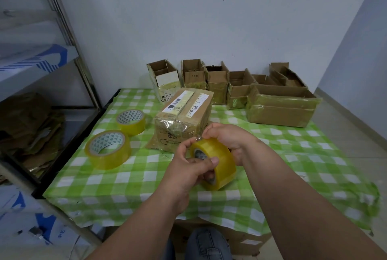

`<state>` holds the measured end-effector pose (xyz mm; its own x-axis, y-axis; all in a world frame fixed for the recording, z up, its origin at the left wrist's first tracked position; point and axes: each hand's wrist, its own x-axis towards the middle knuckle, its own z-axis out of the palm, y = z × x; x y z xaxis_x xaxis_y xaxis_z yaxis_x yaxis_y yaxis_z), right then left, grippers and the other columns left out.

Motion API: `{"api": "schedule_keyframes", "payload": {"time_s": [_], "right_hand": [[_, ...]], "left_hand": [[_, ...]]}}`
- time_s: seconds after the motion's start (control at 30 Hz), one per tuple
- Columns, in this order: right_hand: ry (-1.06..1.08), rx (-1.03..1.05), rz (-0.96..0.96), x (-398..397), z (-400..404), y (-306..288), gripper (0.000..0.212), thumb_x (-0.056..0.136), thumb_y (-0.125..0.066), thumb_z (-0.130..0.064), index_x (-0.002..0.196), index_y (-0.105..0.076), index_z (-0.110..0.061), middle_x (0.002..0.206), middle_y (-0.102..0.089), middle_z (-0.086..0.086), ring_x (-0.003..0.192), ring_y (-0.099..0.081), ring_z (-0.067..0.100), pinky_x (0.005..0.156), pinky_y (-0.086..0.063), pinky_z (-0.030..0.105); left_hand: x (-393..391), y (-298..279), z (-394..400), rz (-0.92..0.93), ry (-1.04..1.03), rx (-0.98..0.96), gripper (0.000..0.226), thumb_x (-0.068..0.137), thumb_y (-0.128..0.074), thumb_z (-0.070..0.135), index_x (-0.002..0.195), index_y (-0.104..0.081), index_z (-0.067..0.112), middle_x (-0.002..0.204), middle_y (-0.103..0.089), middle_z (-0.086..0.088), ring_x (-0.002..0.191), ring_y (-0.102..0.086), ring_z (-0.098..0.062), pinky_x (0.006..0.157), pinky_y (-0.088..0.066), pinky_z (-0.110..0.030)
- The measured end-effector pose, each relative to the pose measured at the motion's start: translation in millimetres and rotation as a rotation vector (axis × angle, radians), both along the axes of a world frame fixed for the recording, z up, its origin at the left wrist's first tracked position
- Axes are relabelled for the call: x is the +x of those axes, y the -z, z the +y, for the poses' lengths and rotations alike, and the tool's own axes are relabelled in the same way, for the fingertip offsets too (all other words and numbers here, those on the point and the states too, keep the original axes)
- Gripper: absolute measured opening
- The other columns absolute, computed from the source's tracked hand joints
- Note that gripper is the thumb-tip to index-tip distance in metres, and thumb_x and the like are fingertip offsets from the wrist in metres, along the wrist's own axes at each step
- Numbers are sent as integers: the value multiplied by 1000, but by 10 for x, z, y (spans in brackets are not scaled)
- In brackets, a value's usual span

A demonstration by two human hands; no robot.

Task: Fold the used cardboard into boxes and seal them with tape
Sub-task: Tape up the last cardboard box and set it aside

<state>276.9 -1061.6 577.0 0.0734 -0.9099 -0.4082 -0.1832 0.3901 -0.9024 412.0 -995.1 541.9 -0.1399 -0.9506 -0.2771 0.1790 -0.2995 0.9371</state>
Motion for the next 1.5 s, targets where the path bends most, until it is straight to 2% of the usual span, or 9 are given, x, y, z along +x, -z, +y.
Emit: {"api": "schedule_keyframes", "payload": {"time_s": [0.2,0.3,0.4,0.5,0.63,1.07,1.3,1.4,1.5], "right_hand": [[7,16,31,-19,-13,-42,18,94,-57,-8,78,-60,-17,78,-58,9,68,-56,23,62,-49,31],[1,13,63,-66,-22,-40,17,94,-59,-11,79,-59,-18,84,-59,10,77,-56,25,71,-50,34],[-32,10,105,-66,-19,-55,15,95,-60,-13,80,-59,-18,86,-60,9,84,-55,26,77,-48,38],[-69,-24,108,-43,-21,-66,17,96,-57,-9,81,-58,-16,82,-61,5,83,-56,24,85,-48,40],[-107,-77,229,-64,-30,-78,19,95,-58,-9,78,-57,-19,82,-57,2,90,-51,23,89,-44,43],[-29,-192,515,-394,75,-251,13,100,-49,-12,90,-56,-18,78,-52,-1,64,-43,13,52,-32,25],[-169,-496,1176,-392,132,50,19,95,-40,-13,86,-41,-30,82,-47,-3,72,-51,25,59,-37,33],[-243,-536,1304,-384,198,240,21,92,-47,-15,89,-37,-33,87,-48,-2,84,-55,29,66,-42,34],[-288,-434,1284,-365,261,311,22,93,-50,-19,110,-43,-29,99,-57,2,95,-58,29,81,-49,41]], "left_hand": [[82,6,9,-223,-148,-105,64,81,-78,31,136,-47,39,82,-72,-11,64,-70,-21,79,-58,-39],[198,-26,-79,-551,-362,-447,43,90,-67,25,132,-56,28,71,-63,8,67,-61,-7,68,-49,-20],[274,-196,-256,-949,-445,-867,39,91,-59,20,130,-59,24,95,-59,8,94,-52,-14,87,-38,-30],[227,-435,-456,-1177,-206,-956,42,92,-52,25,132,-59,35,119,-54,4,116,-43,-19,95,-25,-37],[257,-439,-648,-1420,256,-778,40,100,-45,29,130,-53,55,145,-38,18,137,-24,-12,109,-11,-38],[247,-346,-725,-1441,184,-766,42,99,-46,26,126,-56,56,143,-39,21,133,-25,-12,105,-15,-37],[288,-362,-744,-1288,109,-721,57,97,-50,15,146,-40,44,141,-53,10,133,-39,-15,110,-26,-35],[324,-428,-738,-1125,54,-597,51,99,-44,10,141,-50,40,140,-55,1,111,-57,-25,86,-48,-32],[410,-446,-764,-935,-167,-537,44,100,-42,7,127,-63,35,134,-57,-4,84,-58,-22,58,-43,-27]]}}
